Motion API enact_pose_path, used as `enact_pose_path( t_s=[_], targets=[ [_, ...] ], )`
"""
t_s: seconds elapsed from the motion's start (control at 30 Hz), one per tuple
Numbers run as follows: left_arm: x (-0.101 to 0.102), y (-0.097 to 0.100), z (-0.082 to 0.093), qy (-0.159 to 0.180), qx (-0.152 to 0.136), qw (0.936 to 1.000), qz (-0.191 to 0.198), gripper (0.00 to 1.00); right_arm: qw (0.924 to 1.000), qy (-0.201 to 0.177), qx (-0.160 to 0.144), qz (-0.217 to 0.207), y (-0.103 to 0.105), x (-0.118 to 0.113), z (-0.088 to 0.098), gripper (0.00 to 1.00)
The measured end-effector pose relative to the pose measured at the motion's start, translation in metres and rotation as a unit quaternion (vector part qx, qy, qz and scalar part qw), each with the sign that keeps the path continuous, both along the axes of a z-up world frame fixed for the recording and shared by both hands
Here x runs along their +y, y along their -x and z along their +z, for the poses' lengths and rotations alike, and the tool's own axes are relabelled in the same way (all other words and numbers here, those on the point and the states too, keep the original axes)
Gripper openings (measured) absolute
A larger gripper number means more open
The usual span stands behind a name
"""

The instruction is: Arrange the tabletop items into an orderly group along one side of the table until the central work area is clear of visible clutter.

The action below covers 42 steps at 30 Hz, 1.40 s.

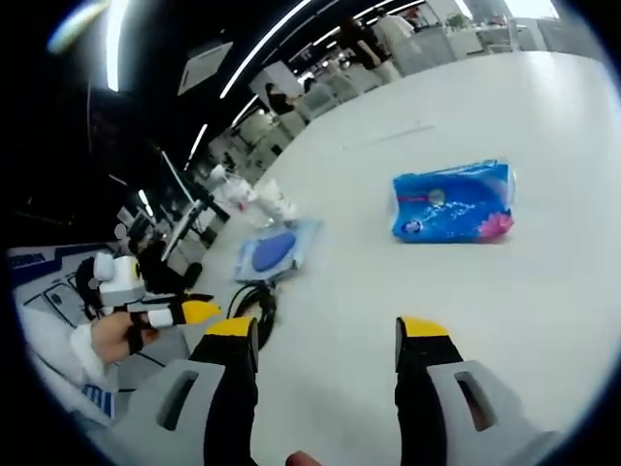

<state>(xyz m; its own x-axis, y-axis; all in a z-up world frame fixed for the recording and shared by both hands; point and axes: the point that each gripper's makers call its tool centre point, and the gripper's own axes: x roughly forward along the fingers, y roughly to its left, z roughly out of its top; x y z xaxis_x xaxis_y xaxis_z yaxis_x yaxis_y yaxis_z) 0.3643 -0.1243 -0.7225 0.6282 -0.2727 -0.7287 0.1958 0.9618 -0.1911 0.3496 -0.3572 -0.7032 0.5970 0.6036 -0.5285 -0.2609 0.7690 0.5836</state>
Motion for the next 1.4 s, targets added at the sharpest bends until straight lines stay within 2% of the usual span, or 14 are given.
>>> enact_pose_path(
  t_s=[0.2, 0.27, 0.4, 0.8, 1.0, 1.13, 1.27, 1.3, 1.33, 1.4],
  targets=[
    [0.005, 0.0, -0.009, -0.009, 0.006, 0.9999, 0.006, 0.52, 0.9999, -0.003, 0.006, -0.015, 0.006, -0.007, -0.003, 0.54],
    [0.009, 0.002, -0.015, -0.015, 0.017, 0.9997, 0.012, 0.49, 0.9997, -0.006, 0.008, -0.021, 0.009, -0.008, -0.003, 0.54],
    [0.01, 0.001, -0.019, 0.001, 0.02, 0.9994, 0.027, 0.45, 0.9997, -0.004, 0.011, -0.024, 0.012, -0.011, -0.005, 0.54],
    [0.009, 0.0, -0.038, 0.01, 0.047, 0.9977, 0.047, 0.38, 0.9987, -0.013, 0.021, -0.044, 0.021, -0.019, -0.008, 0.52],
    [0.008, -0.004, -0.037, 0.006, 0.046, 0.9973, 0.056, 0.26, 0.997, -0.03, 0.026, -0.066, 0.023, -0.024, -0.009, 0.52],
    [0.008, -0.005, -0.037, -0.001, 0.046, 0.9974, 0.056, 0.24, 0.9966, -0.031, 0.027, -0.071, 0.024, -0.026, -0.009, 0.51],
    [0.004, -0.007, -0.039, -0.029, 0.024, 0.9991, 0.019, 0.2, 0.9963, -0.034, 0.027, -0.075, 0.024, -0.027, -0.009, 0.51],
    [0.004, -0.008, -0.039, -0.038, 0.02, 0.9991, 0.006, 0.1, 0.9961, -0.036, 0.028, -0.076, 0.024, -0.027, -0.009, 0.51],
    [0.01, -0.007, -0.04, -0.05, 0.024, 0.9981, 0.027, 0.08, 0.996, -0.037, 0.028, -0.076, 0.024, -0.026, -0.009, 0.51],
    [0.007, -0.01, -0.04, -0.03, 0.029, 0.9986, 0.032, 0.08, 0.996, -0.038, 0.028, -0.076, 0.024, -0.026, -0.009, 0.51]
  ],
)
